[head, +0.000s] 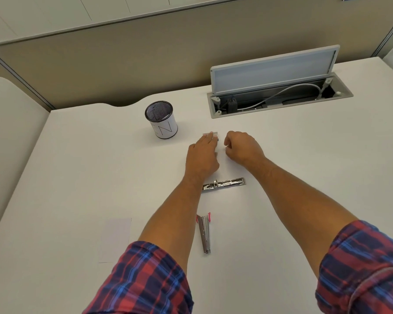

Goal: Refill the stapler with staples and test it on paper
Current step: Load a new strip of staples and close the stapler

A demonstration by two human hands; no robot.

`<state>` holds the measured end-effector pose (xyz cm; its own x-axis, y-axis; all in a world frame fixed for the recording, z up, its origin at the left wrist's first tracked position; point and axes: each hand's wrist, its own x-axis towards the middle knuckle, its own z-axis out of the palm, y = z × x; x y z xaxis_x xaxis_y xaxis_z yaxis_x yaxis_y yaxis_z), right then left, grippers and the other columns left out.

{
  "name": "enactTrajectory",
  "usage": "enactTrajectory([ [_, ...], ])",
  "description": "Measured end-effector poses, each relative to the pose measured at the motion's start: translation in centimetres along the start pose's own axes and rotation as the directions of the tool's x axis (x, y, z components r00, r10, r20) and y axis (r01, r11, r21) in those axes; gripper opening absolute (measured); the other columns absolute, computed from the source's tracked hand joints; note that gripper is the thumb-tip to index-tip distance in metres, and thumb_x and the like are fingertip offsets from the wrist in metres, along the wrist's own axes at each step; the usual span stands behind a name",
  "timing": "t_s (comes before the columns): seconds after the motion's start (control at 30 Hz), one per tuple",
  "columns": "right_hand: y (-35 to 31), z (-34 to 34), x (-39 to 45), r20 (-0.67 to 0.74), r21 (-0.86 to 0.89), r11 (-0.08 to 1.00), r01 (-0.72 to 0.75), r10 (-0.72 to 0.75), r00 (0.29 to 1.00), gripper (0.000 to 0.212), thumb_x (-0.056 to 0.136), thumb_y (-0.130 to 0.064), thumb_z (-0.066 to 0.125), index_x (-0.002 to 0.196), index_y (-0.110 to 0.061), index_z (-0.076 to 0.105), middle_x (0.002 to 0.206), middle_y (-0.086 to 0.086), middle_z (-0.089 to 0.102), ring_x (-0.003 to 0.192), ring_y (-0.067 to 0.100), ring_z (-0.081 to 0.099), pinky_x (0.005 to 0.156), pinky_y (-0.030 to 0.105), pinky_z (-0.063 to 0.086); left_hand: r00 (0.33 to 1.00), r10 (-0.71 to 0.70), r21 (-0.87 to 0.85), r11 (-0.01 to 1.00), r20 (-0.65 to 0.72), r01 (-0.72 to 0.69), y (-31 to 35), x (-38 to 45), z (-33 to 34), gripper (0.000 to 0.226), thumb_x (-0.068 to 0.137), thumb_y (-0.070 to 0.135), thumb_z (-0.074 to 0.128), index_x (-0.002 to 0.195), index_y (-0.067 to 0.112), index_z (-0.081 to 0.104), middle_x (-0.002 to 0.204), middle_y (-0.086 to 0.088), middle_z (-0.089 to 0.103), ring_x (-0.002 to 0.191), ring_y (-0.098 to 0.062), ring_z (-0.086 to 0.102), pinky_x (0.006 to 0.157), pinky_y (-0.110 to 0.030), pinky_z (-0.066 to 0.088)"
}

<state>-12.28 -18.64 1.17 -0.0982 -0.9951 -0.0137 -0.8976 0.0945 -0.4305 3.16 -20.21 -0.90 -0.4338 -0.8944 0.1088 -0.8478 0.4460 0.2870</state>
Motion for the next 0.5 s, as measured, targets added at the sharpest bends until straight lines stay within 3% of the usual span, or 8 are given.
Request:
enactTrajectory([
  [0.07,-0.6,-0.2,-0.4,-0.015,0.104,0.994,0.035,-0.034,0.999,0.020,0.089,-0.013,0.066,0.109,-0.013,0.069,0.104,0.002,0.071,0.094,0.020,0.065,0.083,0.033,0.053,0.998,0.027,-0.017,0.999,-0.056,-0.028,0.3,-0.4,-0.1,0.052,0.090,0.016,0.063,0.140,0.020,0.052,0.148,0.002,0.052,0.138,-0.019,0.046,0.102,-0.040,0.045],
  [0.13,-1.3,-0.3,-1.1,-0.034,0.225,0.972,0.067,-0.061,0.998,0.019,0.087,-0.013,0.068,0.106,-0.013,0.071,0.100,-0.001,0.072,0.089,0.016,0.065,0.082,0.030,0.054,0.988,0.027,-0.047,0.998,-0.154,-0.034,0.6,-1.1,-0.5,0.039,0.087,0.010,0.064,0.125,0.019,0.062,0.125,0.001,0.067,0.115,-0.025,0.062,0.088,-0.041,0.053],
  [0.27,-2.1,-0.6,-2.8,-0.054,0.406,0.908,0.108,-0.094,0.994,0.016,0.088,-0.008,0.070,0.103,-0.011,0.074,0.093,-0.001,0.072,0.081,0.010,0.067,0.080,0.024,0.056,0.952,-0.009,-0.089,0.996,-0.307,-0.019,0.7,-3.2,-1.0,0.040,0.077,-0.006,0.060,0.111,0.012,0.070,0.092,-0.007,0.070,0.078,-0.031,0.062,0.064,-0.039,0.049],
  [0.4,-2.9,-1.1,-4.8,-0.044,0.431,0.893,0.129,-0.122,0.992,0.013,0.092,-0.014,0.071,0.105,-0.013,0.076,0.096,-0.004,0.071,0.083,0.008,0.066,0.077,0.013,0.050,0.936,0.003,-0.072,0.997,-0.352,-0.030,0.2,-5.2,-1.8,0.028,0.081,-0.005,0.064,0.102,0.012,0.072,0.080,-0.006,0.067,0.071,-0.028,0.059,0.059,-0.039,0.049],
  [0.5,-3.5,-0.8,-6.4,-0.025,0.483,0.865,0.134,-0.139,0.990,0.014,0.093,-0.013,0.071,0.105,-0.013,0.077,0.092,-0.002,0.074,0.086,0.014,0.070,0.084,0.024,0.055,0.926,-0.014,-0.091,0.996,-0.377,-0.022,0.2,-7.1,-2.6,0.017,0.085,0.000,0.067,0.097,0.011,0.073,0.078,-0.005,0.068,0.070,-0.027,0.060,0.057,-0.037,0.050],
])
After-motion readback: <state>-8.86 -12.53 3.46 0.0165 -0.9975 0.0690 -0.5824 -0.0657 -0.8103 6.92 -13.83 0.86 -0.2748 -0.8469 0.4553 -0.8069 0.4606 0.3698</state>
